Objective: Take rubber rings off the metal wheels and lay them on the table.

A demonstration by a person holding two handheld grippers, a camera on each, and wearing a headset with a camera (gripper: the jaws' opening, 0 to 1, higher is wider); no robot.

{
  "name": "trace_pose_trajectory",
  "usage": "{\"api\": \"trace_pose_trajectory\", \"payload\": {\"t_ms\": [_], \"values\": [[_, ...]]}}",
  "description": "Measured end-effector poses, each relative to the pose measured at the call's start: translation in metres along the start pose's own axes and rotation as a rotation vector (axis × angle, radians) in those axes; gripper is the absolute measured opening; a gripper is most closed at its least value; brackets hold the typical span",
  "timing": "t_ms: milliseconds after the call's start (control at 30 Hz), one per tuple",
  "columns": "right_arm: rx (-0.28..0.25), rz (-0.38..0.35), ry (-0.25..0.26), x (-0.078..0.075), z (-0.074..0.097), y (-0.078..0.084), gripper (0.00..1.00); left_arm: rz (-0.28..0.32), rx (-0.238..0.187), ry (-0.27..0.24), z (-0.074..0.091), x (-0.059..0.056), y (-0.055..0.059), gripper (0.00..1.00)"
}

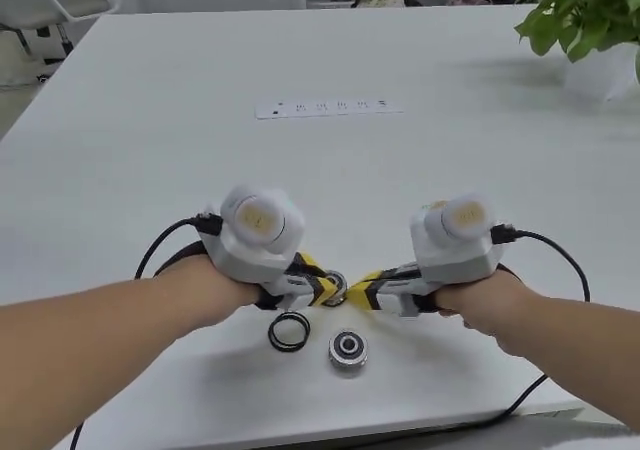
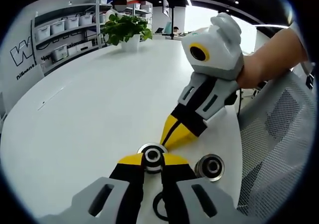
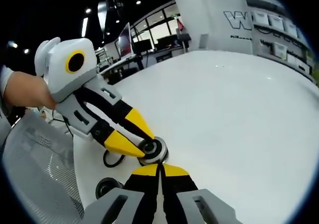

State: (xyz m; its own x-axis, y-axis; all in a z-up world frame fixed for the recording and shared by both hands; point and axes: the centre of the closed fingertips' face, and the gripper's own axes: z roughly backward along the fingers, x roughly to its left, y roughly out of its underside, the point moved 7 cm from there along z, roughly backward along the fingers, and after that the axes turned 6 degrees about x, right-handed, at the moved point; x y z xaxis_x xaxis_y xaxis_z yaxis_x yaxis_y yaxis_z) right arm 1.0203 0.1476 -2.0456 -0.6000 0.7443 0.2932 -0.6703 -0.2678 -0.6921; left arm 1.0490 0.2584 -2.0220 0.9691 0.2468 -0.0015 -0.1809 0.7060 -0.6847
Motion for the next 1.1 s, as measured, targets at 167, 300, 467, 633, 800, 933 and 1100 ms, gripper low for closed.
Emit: {"api": "trace_pose_trajectory", "payload": {"t_ms": [167,300,467,633,800,933,1100], "values": [[-0.036,-0.062,-0.007,-0.003,0.004,-0.003,0.0,0.005,-0.001,-0.002,0.0,0.0,0.0,0.08],[-0.07,-0.106,-0.017,-0.003,0.006,-0.005,0.0,0.002,0.001,-0.005,0.0,-0.001,0.0,0.08],[-0.088,-0.131,-0.027,0.0,0.007,-0.006,0.0,-0.002,0.002,-0.01,0.0,-0.001,0.0,0.08],[-0.096,-0.141,-0.033,0.002,0.007,-0.008,0.0,-0.007,0.003,-0.015,0.0,-0.001,0.0,0.08],[-0.098,-0.145,-0.038,0.004,0.007,-0.008,0.0,-0.011,0.003,-0.019,0.0,-0.001,0.0,0.08],[-0.1,-0.145,-0.048,0.006,0.007,-0.008,0.0,-0.012,0.004,-0.019,0.0,-0.001,0.0,0.08],[-0.096,-0.127,-0.051,0.009,0.005,-0.01,0.0,-0.016,0.007,-0.022,-0.001,-0.001,0.0,0.08]]}}
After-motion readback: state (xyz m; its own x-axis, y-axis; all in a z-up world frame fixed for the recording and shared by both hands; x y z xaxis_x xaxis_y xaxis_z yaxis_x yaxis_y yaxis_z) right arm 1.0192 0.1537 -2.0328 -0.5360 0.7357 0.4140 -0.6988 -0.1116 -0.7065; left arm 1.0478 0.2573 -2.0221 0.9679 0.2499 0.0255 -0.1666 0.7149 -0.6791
